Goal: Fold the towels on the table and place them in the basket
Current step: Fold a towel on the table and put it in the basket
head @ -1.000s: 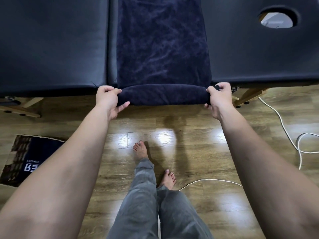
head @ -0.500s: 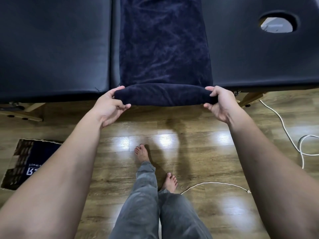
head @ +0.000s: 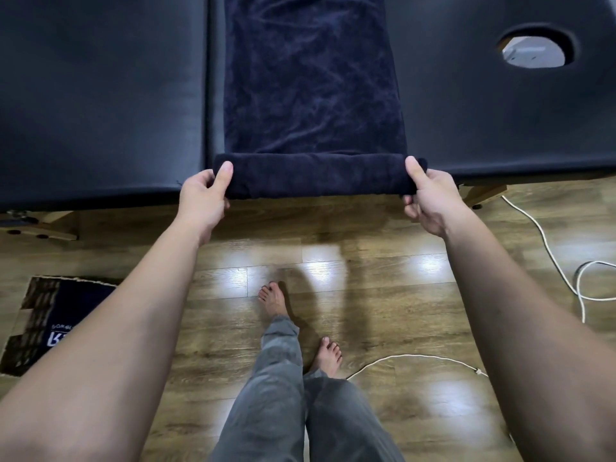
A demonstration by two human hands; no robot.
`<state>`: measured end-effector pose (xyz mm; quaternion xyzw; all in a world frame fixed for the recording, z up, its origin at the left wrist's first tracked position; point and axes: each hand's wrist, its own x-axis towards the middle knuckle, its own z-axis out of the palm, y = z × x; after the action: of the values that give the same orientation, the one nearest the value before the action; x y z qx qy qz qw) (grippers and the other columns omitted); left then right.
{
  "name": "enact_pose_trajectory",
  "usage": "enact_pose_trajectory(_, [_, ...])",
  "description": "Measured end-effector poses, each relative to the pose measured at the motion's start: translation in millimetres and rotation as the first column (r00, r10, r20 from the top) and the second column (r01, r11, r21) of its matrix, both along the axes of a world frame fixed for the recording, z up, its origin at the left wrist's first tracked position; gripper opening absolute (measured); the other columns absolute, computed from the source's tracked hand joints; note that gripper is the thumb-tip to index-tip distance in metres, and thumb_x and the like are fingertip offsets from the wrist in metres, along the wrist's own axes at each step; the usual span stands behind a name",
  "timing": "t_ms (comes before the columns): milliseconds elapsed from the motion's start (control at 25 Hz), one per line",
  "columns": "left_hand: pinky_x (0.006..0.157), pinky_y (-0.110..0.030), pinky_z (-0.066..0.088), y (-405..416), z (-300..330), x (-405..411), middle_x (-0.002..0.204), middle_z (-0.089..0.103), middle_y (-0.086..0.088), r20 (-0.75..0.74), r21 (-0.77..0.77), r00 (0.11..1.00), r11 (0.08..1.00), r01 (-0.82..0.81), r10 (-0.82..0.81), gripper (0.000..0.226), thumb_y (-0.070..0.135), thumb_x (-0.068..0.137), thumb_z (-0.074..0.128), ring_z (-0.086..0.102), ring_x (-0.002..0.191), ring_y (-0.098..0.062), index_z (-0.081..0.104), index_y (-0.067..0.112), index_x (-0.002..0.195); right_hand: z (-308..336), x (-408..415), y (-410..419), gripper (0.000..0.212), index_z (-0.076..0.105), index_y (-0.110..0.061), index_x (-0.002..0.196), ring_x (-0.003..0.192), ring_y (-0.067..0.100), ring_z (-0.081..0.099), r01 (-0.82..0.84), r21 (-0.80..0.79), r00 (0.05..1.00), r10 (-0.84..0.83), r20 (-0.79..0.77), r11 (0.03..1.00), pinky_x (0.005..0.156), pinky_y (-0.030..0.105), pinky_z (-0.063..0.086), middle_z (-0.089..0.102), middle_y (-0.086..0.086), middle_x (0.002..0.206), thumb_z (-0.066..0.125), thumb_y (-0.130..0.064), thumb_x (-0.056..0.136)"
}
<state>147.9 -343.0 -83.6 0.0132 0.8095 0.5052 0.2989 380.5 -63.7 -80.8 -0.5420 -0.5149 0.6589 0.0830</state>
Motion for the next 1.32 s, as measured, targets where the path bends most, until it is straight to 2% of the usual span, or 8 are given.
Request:
enact_pose_trajectory(120, [0.059,-0.035,0.035,9.5,-1.8,-9.7,0.072,0.048,-0.006,-0.100,-0.159,0.995,0.987,0.006,-0.022,0.077,0.080,0.082,0.049,0.041,0.063,-0.019,0.055,0.003,0.081,-4.7,-11.2,5.2,0.047,0.050,-0.016,0.090,0.050,0.014,0.036,0.006,0.085,0.990,-0.018,0.138,0.996,0.040,0.023,0.026,0.038,0.001,0.069,0.059,-0.061,0.094])
enact_pose_trajectory(280, [0.082,-0.042,0.042,37.0,2.9,-4.4,0.101,0.059,-0.010,-0.369,-0.438,0.928,0.891,-0.122,-0.054,0.053,0.059,0.100,0.042,0.056,0.095,-0.032,0.058,0.009,0.096,-7.9,-35.5,11.1,0.058,0.036,-0.016,0.067,0.052,0.022,0.038,0.032,0.310,0.977,-0.095,0.192,0.950,0.047,0.031,0.036,0.036,0.001,0.060,0.059,-0.063,0.091])
enact_pose_trajectory(440, [0.086,-0.046,0.036,60.6,5.8,14.1,0.114,0.060,-0.005,-0.812,-0.345,0.523,0.936,-0.073,-0.259,0.021,0.019,0.094,0.052,0.052,0.103,-0.033,0.060,0.019,0.113,-13.2,-53.6,17.4,0.051,0.043,-0.016,0.068,0.086,0.032,0.060,-0.054,0.475,0.923,-0.137,0.358,0.878,0.073,0.035,0.043,0.060,0.008,0.084,0.055,-0.057,0.096])
enact_pose_trajectory(680, [0.115,-0.062,0.016,84.1,-12.3,32.6,0.145,0.055,0.001,-0.716,-0.676,0.146,0.731,0.096,-0.682,0.071,0.068,0.089,0.053,0.041,0.143,-0.024,0.055,0.018,0.138,-19.0,-67.7,28.0,0.043,0.055,-0.009,0.084,0.096,0.032,0.061,-0.070,0.510,0.888,-0.179,0.423,0.857,0.076,0.034,0.043,0.068,0.016,0.103,0.056,-0.050,0.098])
enact_pose_trajectory(880, [0.096,-0.047,0.039,115.6,-6.7,11.3,0.110,0.064,-0.005,-0.571,-0.788,0.159,0.592,0.169,-0.805,0.077,0.065,0.061,0.080,0.058,0.102,-0.029,0.059,0.018,0.119,-15.4,-68.2,27.5,0.045,0.047,-0.016,0.073,0.096,0.030,0.059,-0.099,0.480,0.873,-0.155,0.462,0.872,0.074,0.034,0.038,0.061,0.013,0.098,0.054,-0.052,0.097])
enact_pose_trajectory(960, [0.083,-0.044,0.038,120.8,-4.2,6.4,0.097,0.063,-0.005,-0.543,-0.812,0.118,0.556,0.178,-0.831,0.068,0.067,0.059,0.079,0.056,0.093,-0.029,0.059,0.016,0.100,-7.4,-69.9,23.5,0.031,0.058,-0.017,0.099,0.110,0.035,0.056,-0.254,0.641,0.802,-0.212,0.558,0.724,0.085,0.042,0.040,0.059,0.012,0.118,0.055,-0.048,0.097])
enact_pose_trajectory(1120, [0.073,-0.041,0.037,122.7,-6.1,5.4,0.080,0.064,-0.005,-0.556,-0.803,0.128,0.570,0.174,-0.821,0.063,0.068,0.059,0.079,0.058,0.077,-0.030,0.054,0.016,0.084,-0.3,-78.5,-4.7,0.042,0.063,-0.018,0.112,0.099,0.034,0.055,-0.588,0.808,0.808,0.026,0.588,-0.027,0.087,0.047,0.033,0.062,0.007,0.115,0.046,-0.054,0.100])
enact_pose_trajectory(1320, [0.084,-0.044,0.036,120.4,12.8,-2.4,0.102,0.064,-0.003,-0.357,-0.893,0.169,0.389,0.228,-0.919,0.071,0.079,0.068,0.064,0.059,0.096,-0.028,0.050,0.020,0.105,-21.6,-87.7,-11.2,0.070,0.063,-0.016,0.116,0.093,0.034,0.056,-0.783,0.607,0.594,0.128,0.794,-0.131,0.090,0.048,0.036,0.065,0.005,0.104,0.031,-0.075,0.095])
